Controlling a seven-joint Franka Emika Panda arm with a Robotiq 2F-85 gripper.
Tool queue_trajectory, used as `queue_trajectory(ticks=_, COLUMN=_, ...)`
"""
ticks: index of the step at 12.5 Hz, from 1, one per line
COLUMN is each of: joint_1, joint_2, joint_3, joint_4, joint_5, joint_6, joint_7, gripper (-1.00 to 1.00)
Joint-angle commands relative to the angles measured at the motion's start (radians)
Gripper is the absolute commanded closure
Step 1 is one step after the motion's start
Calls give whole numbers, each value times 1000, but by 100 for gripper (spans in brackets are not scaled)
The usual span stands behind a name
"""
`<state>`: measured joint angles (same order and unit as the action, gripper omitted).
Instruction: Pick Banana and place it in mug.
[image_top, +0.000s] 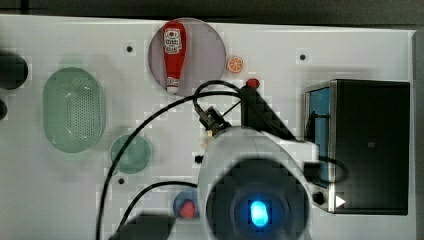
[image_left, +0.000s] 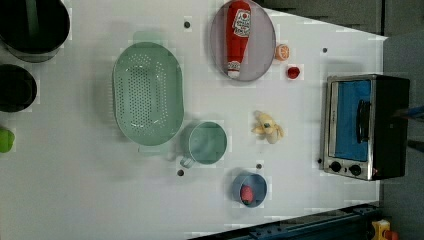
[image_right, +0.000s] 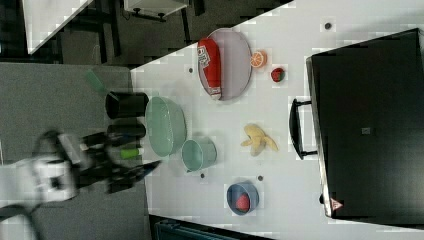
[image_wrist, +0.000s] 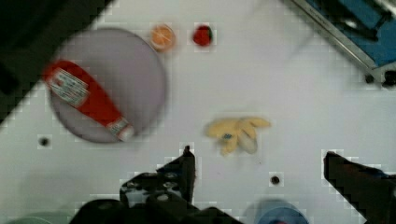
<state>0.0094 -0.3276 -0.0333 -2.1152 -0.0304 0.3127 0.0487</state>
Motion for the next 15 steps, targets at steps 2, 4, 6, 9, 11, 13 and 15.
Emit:
queue_trajectory(ticks=2, joint_1=-7, joint_2=145, joint_3=-13, joint_4=-190, joint_5=4, joint_6=208, joint_7=-296, gripper=-100)
queue_trajectory(ticks=4, joint_1=-8, joint_2=216, joint_3=-15, joint_4=-239, joint_5=4, joint_6=310, joint_7=-447, gripper=-100)
queue_trajectory(ticks=6, joint_1=-9, joint_2=293, joint_3=-18, joint_4=-266, joint_5=4, joint_6=399, joint_7=-612, gripper=-100)
queue_trajectory(ticks=9, joint_1=-10, joint_2=412, joint_3=-29, joint_4=-280, joint_5=4, joint_6=503, joint_7=-756, gripper=-100)
queue_trajectory(ticks=11, joint_1=-9, joint_2=491, joint_3=-31, joint_4=-282, joint_5=4, joint_6=547, joint_7=-795, gripper=-100)
queue_trajectory(ticks=13, joint_1=-10, joint_2=567, joint_3=-33, joint_4=-285, joint_5=4, joint_6=621, joint_7=-796, gripper=-100)
queue_trajectory(ticks=15, joint_1=-10, joint_2=630, joint_3=-33, joint_4=-291, joint_5=4, joint_6=709, joint_7=-796, gripper=-100)
